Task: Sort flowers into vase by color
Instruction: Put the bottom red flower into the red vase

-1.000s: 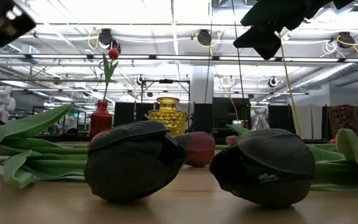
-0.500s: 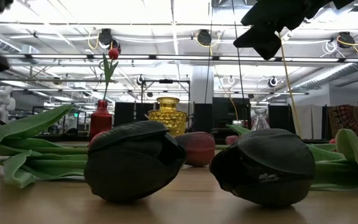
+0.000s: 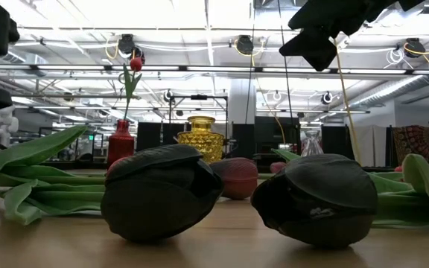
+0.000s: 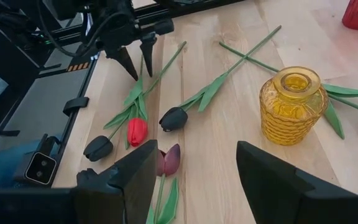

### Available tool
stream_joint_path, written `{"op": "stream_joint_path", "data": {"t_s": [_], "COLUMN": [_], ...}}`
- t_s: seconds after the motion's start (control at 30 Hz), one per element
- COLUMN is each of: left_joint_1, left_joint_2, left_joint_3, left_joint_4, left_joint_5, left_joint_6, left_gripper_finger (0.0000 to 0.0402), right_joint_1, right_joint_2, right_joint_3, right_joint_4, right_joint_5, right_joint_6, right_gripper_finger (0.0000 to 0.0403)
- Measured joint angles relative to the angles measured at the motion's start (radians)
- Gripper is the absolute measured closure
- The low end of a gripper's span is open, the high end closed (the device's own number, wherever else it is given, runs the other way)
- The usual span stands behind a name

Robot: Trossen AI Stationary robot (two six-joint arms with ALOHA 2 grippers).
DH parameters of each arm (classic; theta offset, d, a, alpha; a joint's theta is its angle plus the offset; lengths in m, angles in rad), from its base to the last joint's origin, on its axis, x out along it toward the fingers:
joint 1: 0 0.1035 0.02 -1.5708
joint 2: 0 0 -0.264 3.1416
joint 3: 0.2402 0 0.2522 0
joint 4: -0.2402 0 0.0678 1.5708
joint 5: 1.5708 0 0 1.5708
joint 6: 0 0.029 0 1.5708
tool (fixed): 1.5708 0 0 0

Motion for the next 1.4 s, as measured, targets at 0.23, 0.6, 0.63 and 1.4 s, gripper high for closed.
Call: {"op": "stream_joint_path", "data": {"t_s": [0.23, 0.6, 0.63, 1.4], "left_joint_1": [-0.001, 0.001, 0.001, 0.168], "left_joint_2": [0.017, -0.086, -0.102, -0.267], "left_joint_3": [0.003, -0.002, -0.002, 0.095], "left_joint_4": [0.013, 0.001, 0.002, 1.081], "left_joint_5": [-0.015, -0.002, -0.004, -0.501], "left_joint_6": [0.001, 0.014, 0.026, 1.109], "left_gripper_finger": [0.0321, 0.0387, 0.0387, 0.0387], "right_joint_1": [0.000, 0.000, 0.000, 0.146], "right_joint_2": [0.000, 0.000, 0.000, 0.094], "right_joint_3": [0.000, 0.000, 0.000, 0.000], "right_joint_4": [0.005, 0.086, 0.088, 0.576], "right_joint_5": [0.000, -0.004, -0.004, 0.008], "right_joint_6": [0.000, 0.000, 0.000, -0.245], "right_gripper_finger": [0.0192, 0.0192, 0.0192, 0.0192]}}
